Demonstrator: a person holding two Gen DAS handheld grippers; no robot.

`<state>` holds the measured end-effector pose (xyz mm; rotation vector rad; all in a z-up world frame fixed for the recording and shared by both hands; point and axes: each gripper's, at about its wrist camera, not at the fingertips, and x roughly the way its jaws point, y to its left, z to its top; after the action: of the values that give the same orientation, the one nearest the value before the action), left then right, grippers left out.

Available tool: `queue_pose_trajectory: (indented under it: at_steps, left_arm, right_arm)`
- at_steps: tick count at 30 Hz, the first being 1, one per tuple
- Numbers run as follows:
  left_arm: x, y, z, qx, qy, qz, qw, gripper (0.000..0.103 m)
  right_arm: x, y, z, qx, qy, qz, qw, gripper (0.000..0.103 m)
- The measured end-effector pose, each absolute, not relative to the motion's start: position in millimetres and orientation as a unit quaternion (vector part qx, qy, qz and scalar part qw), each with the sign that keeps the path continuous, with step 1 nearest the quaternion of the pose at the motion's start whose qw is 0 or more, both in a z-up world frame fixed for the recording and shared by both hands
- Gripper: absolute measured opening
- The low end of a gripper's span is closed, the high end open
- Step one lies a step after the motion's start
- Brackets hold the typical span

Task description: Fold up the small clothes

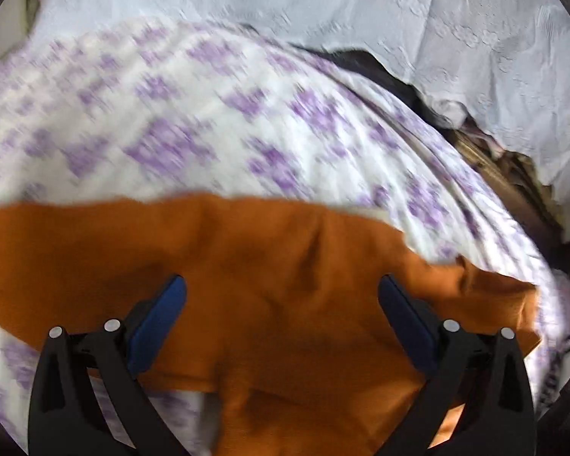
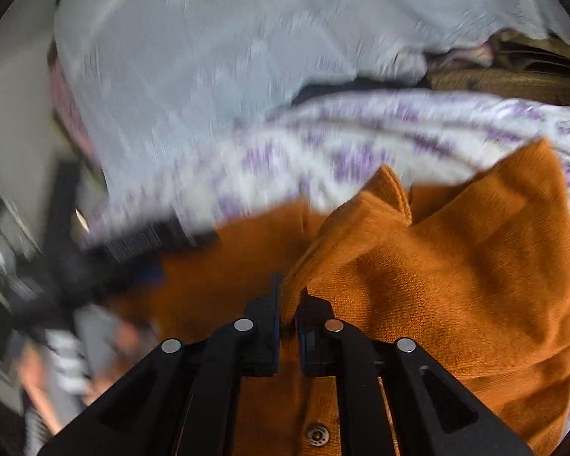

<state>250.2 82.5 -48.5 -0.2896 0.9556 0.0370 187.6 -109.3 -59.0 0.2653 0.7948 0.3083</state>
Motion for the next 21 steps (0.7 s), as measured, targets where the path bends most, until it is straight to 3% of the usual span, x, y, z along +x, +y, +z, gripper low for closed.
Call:
queue_pose_trajectory:
  at_steps: [1, 2, 5, 7, 13, 17, 21]
  left_arm:
    - [249.8, 83.4, -45.8, -0.129, 0.455, 0.026, 0.881, 0.098]
    - [247.1, 83.6, -44.5, -0.123, 0.454, 0.03, 0.882, 0.098]
    - [249.3, 86.7, -41.1, -0.125, 0.459, 0.025, 0.879, 0.098]
    - [250.2, 90.0, -39.9, -0.122, 0.466, 0.022, 0.876, 0.098]
    - [239.6, 94.9, -36.0, -0.101, 0.471, 0.005, 0.876, 0.098]
    - [226.3, 90.9, -35.5, -0.088, 0.468, -0.028, 0.879, 0.098]
    - [206.4, 58.1, -20.1, -0.042, 0.423, -0.076, 0.902, 0.098]
  right_arm:
    - [190.6, -101.3, -66.7, 0.109, 0.408, 0.158, 0.893, 0.021]
    - [191.4, -97.5, -69.6, 0.1, 0.417, 0.165, 0.888, 0.039]
    - [181.1, -86.6, -62.3, 0.064, 0.41, 0.19, 0.89, 0.058]
    - [170.0, -82.7, -52.2, 0.03, 0.397, 0.199, 0.895, 0.061]
    - [145.1, -122.9, -22.0, 0.02, 0.342, 0.154, 0.927, 0.059]
    - [151.1, -181.7, -14.6, 0.09, 0.326, 0.085, 0.937, 0.021]
    - [169.2, -231.2, -21.2, 0.174, 0.333, 0.052, 0.925, 0.013]
